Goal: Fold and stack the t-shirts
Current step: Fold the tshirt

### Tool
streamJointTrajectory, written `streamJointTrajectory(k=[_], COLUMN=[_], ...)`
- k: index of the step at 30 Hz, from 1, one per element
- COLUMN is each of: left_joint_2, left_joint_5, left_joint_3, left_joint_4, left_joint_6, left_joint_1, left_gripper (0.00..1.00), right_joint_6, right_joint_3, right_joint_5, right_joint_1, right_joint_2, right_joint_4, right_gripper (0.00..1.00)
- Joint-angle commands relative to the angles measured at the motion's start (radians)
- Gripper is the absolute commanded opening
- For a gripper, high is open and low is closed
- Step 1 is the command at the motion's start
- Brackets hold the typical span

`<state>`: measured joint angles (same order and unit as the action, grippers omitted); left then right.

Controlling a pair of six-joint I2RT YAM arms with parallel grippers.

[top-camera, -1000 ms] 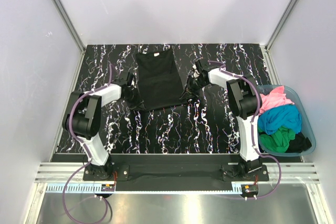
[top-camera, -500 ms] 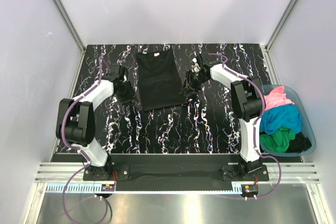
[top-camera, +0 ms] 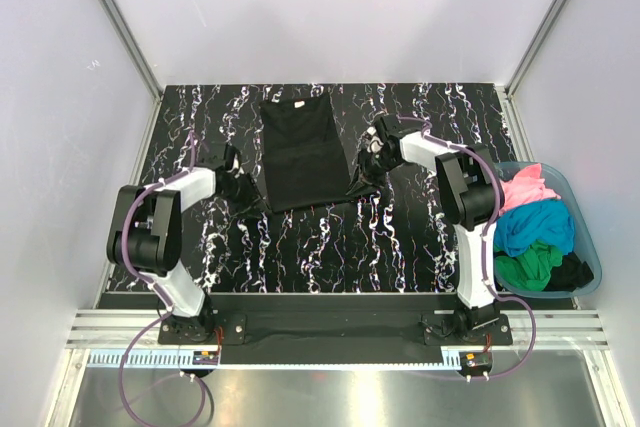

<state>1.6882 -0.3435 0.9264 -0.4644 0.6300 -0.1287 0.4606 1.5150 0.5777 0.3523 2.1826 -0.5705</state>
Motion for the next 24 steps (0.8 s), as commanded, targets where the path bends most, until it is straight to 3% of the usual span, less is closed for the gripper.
streamJointTrajectory(k=[1,4,6,15,19,20,24], left_joint_2=[-0.039,-0.085,-0.096,-0.189,-0.260,-0.280,-0.295], left_joint_5=[0.032,0.017,-0.003,-0.132,-0.196,-0.190,-0.180], left_joint_3=[-0.050,-0.095,-0.103,-0.265,-0.357,-0.368,-0.393], left_joint_4=[0.018,0.046,0.050,0.167,0.247,0.241,0.230], left_joint_6=[0.017,0.048,0.059,0.114,0.180,0.178,0.162], left_joint_1=[0.021,0.057,0.067,0.066,0.058,0.055,0.052], left_gripper=[0.41,0.42,0.42,0.45,0.47,0.48,0.50], right_joint_6=[0.016,0.046,0.073,0.156,0.207,0.211,0.223], right_joint_3=[-0.061,-0.099,-0.151,-0.462,-0.561,-0.591,-0.642], right_joint_5=[-0.026,-0.021,-0.012,0.008,0.010,0.013,-0.006], right_joint_1=[-0.001,0.001,-0.001,0.004,0.008,0.011,0.017], right_joint_2=[-0.009,-0.024,-0.043,-0.217,-0.288,-0.300,-0.372], right_joint_4=[0.090,0.130,0.168,0.311,0.343,0.357,0.357], right_gripper=[0.25,0.06,0.00,0.00,0.07,0.15,0.30])
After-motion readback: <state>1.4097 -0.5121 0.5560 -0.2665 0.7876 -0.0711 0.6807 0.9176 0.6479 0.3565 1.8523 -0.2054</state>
